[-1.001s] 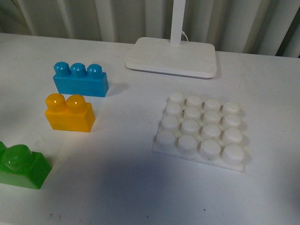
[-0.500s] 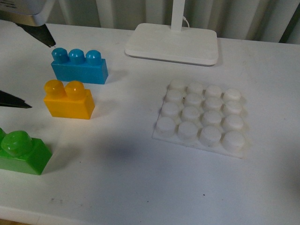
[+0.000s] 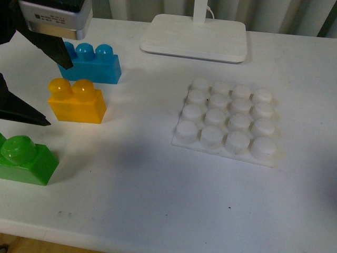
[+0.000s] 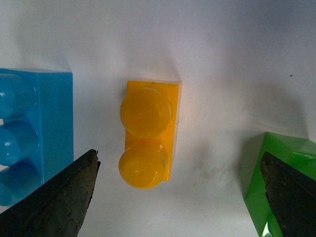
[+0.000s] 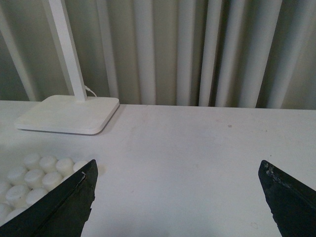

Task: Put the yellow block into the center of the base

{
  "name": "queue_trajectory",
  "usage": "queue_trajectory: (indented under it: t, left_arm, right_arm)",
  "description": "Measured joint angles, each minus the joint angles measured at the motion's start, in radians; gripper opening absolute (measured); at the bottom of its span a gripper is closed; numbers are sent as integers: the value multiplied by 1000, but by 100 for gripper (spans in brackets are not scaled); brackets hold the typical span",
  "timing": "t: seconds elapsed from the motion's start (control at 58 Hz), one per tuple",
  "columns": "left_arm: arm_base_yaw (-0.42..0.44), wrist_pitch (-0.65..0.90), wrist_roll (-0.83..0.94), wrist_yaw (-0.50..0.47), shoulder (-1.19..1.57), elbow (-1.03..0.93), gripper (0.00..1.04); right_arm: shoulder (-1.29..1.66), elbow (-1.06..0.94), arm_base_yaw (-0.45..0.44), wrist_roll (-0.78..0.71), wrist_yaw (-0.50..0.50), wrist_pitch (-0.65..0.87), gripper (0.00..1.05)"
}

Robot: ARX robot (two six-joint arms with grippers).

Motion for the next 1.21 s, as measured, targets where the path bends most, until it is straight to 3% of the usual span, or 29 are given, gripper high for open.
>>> queue_trajectory:
  t: [0.966, 1.087, 1.208]
  left_arm:
    - [-23, -62, -11, -45, 175, 167, 98]
    - [-24, -71, -11, -52, 183, 169, 94]
    - [-25, -71, -11, -61, 185, 169, 76]
  right_arm:
    - [0, 0, 0, 0, 0, 0, 96]
    - [0, 0, 0, 0, 0, 0, 96]
    - [0, 0, 0, 0, 0, 0, 96]
